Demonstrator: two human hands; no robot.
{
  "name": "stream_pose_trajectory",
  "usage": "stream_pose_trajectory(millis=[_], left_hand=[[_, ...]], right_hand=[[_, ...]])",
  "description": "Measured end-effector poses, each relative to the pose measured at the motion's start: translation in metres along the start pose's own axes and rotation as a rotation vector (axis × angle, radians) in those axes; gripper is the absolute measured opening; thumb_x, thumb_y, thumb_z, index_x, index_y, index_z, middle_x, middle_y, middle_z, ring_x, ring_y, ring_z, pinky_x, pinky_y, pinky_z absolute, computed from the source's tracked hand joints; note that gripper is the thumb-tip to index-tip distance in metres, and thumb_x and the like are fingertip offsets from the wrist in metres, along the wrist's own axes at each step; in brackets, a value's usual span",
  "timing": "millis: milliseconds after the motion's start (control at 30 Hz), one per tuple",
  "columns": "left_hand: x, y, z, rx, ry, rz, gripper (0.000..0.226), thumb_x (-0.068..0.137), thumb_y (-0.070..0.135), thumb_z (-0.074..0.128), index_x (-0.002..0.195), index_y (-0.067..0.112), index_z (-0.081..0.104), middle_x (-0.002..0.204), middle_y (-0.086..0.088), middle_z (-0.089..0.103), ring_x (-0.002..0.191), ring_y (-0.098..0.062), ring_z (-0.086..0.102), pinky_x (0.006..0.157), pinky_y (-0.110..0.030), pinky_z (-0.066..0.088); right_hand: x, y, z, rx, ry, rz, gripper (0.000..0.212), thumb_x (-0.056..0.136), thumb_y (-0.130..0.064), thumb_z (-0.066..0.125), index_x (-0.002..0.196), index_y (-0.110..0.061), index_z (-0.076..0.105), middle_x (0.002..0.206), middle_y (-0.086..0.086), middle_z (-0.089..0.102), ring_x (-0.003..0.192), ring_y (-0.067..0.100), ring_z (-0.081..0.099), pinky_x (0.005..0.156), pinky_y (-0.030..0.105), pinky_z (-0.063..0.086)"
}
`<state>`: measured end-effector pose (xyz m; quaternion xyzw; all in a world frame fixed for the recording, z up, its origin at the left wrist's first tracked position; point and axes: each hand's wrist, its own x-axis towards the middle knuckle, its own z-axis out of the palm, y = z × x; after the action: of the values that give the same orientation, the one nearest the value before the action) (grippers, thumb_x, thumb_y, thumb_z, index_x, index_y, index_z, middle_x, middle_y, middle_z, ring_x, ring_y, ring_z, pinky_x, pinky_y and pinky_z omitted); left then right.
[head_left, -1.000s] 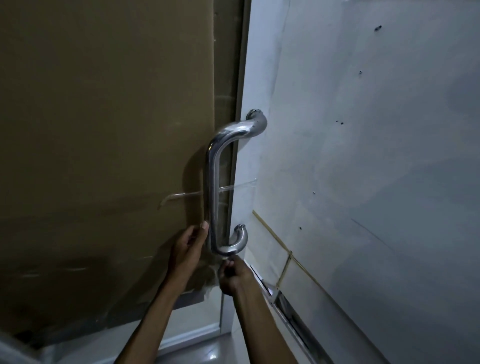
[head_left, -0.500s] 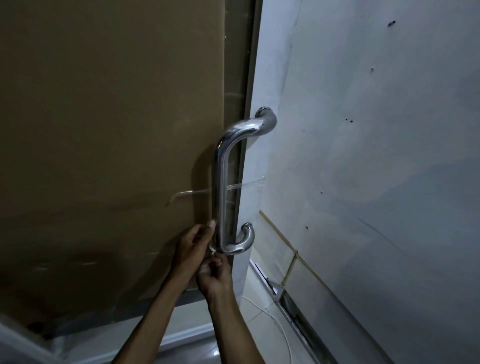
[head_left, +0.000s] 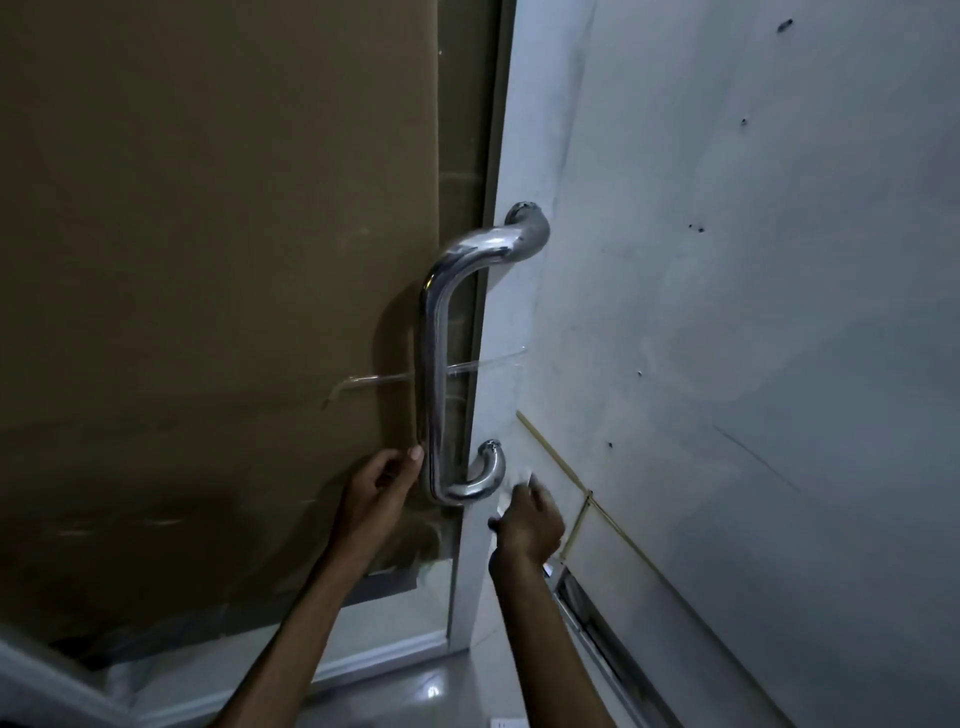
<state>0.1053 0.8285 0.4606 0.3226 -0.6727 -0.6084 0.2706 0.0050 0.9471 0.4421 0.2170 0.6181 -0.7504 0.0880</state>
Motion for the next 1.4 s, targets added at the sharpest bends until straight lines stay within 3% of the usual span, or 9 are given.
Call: stream_pose_trajectory(millis=[67,167,300,567,733,833,933,1200,1400], left_hand=[[-0.001,-0.003,0.003,-0.011,0.027,0.009,0.027,0.099,0.045,0.065,0.095,0.020,0.074,0.093,0.001,0.076,0.083,0.001,0.066,0.080,-0.026,0.049],[-0.003,-0.005,0.009,-0.019,0.069,0.005,0.028,0.098,0.047,0.064,0.096,0.021,0.074,0.093,0.002,0.076,0.090,-0.009,0.068,0.080,-0.027,0.050],[-0.007,-0.009,0.013,0.014,0.114,0.007,0.030,0.096,0.053,0.063,0.094,0.025,0.072,0.084,0.007,0.072,0.087,-0.014,0.065,0.076,-0.030,0.049],[-0.015,-0.001,0.029,0.060,0.295,-0.049,0.023,0.098,0.044,0.066,0.085,0.027,0.073,0.076,0.004,0.072,0.079,-0.011,0.067,0.067,-0.017,0.049],[-0.022,0.004,0.035,-0.097,0.303,-0.126,0.024,0.087,0.051,0.076,0.089,0.028,0.071,0.077,0.011,0.075,0.087,-0.007,0.064,0.079,-0.028,0.049],[-0.023,0.003,0.037,-0.062,0.350,-0.135,0.020,0.094,0.042,0.072,0.079,0.033,0.081,0.078,0.016,0.077,0.088,-0.013,0.069,0.086,-0.035,0.052],[-0.025,0.006,0.042,-0.056,0.417,-0.126,0.028,0.098,0.032,0.070,0.072,0.031,0.081,0.078,0.009,0.078,0.081,-0.011,0.069,0.078,-0.031,0.052],[-0.033,0.016,0.051,-0.126,0.481,-0.117,0.019,0.096,0.033,0.073,0.086,0.019,0.082,0.081,0.002,0.079,0.082,-0.015,0.070,0.075,-0.032,0.054],[-0.031,0.029,0.050,-0.069,0.533,-0.044,0.015,0.092,0.034,0.076,0.088,0.022,0.083,0.086,0.002,0.081,0.087,-0.016,0.074,0.078,-0.031,0.055]], right_hand=[[0.004,-0.014,0.000,-0.202,-0.105,-0.381,0.028,0.099,-0.018,0.067,0.125,-0.027,0.074,0.115,-0.004,0.076,0.103,0.017,0.072,0.078,0.031,0.063],[0.011,-0.031,0.006,-0.696,-0.409,-0.800,0.025,0.103,-0.021,0.062,0.124,-0.023,0.075,0.115,-0.007,0.077,0.102,0.012,0.072,0.078,0.012,0.045],[0.029,-0.040,0.008,-1.444,-0.575,-1.166,0.025,0.105,-0.014,0.053,0.126,-0.013,0.066,0.119,0.008,0.072,0.105,0.028,0.071,0.080,0.034,0.053],[0.041,-0.033,0.025,-1.211,-0.908,-0.710,0.035,0.096,-0.050,0.068,0.109,-0.018,0.076,0.098,0.002,0.062,0.097,0.024,0.067,0.074,0.031,0.046],[0.044,-0.024,0.037,-0.976,-1.088,-0.483,0.020,0.093,-0.036,0.071,0.102,-0.020,0.078,0.097,-0.003,0.075,0.094,0.019,0.071,0.089,0.044,0.061],[0.044,-0.030,0.036,-0.939,-1.121,-0.484,0.025,0.094,-0.041,0.070,0.108,-0.024,0.079,0.105,-0.004,0.077,0.099,0.016,0.069,0.084,0.035,0.054],[0.048,-0.030,0.036,-0.760,-1.185,-0.423,0.022,0.100,-0.021,0.069,0.116,-0.011,0.079,0.106,0.001,0.077,0.097,0.017,0.071,0.085,0.034,0.058],[0.042,-0.034,0.033,-0.549,-1.217,-0.253,0.022,0.101,-0.015,0.066,0.118,-0.017,0.079,0.103,0.006,0.080,0.094,0.019,0.075,0.090,0.045,0.063],[0.021,-0.078,0.033,-0.431,-1.267,-0.305,0.017,0.102,-0.035,0.065,0.109,-0.032,0.080,0.100,-0.005,0.081,0.095,0.013,0.076,0.093,0.040,0.062]])
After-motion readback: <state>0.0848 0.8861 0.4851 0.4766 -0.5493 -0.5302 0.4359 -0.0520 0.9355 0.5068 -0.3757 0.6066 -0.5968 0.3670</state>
